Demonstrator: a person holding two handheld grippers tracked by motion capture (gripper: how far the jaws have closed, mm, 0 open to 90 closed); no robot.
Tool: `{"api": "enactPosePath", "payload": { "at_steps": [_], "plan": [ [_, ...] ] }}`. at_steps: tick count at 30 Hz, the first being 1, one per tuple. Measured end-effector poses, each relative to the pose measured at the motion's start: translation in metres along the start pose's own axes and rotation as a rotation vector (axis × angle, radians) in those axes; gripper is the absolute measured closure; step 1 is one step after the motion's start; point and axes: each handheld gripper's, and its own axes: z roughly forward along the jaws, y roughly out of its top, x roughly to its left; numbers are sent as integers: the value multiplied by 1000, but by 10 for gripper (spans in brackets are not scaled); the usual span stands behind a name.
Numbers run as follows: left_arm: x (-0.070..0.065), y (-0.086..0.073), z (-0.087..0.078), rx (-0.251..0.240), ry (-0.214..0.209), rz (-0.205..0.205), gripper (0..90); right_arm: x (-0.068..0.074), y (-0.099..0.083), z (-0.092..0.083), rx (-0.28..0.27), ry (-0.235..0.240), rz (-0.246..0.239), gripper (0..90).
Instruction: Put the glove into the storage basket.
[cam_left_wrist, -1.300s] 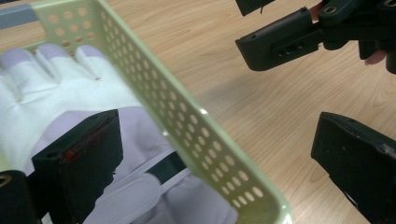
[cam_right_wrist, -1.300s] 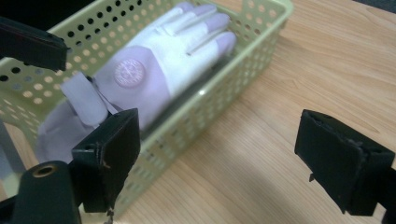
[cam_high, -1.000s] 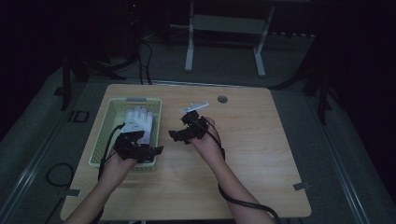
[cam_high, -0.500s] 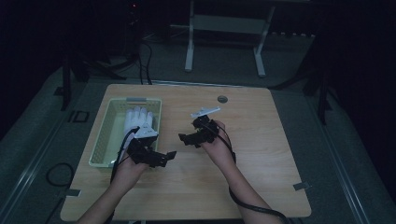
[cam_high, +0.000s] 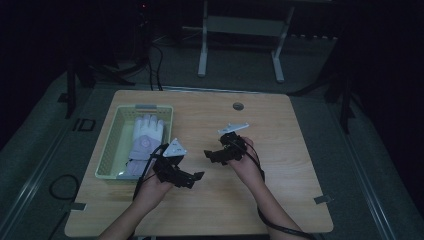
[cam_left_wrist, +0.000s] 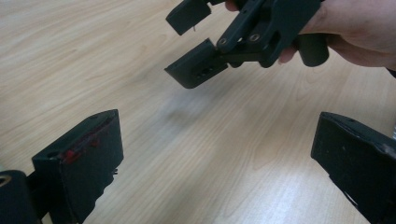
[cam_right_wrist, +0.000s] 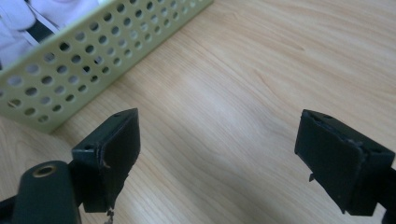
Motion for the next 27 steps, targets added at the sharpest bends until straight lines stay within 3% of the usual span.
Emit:
{"api": "enactPosePath", "payload": {
  "at_steps": [12, 19, 27],
  "plan": [
    [-16, -15, 31, 48, -64, 22, 24, -12, -35, 2, 9, -22, -16, 140],
    [-23, -26, 46, 49, -109, 32, 24, -15, -53, -2, -62, 5, -30, 140],
    [-29, -37, 63, 53, -141, 58, 23, -18, -70, -3, -62, 9, -38, 139]
  ]
}}
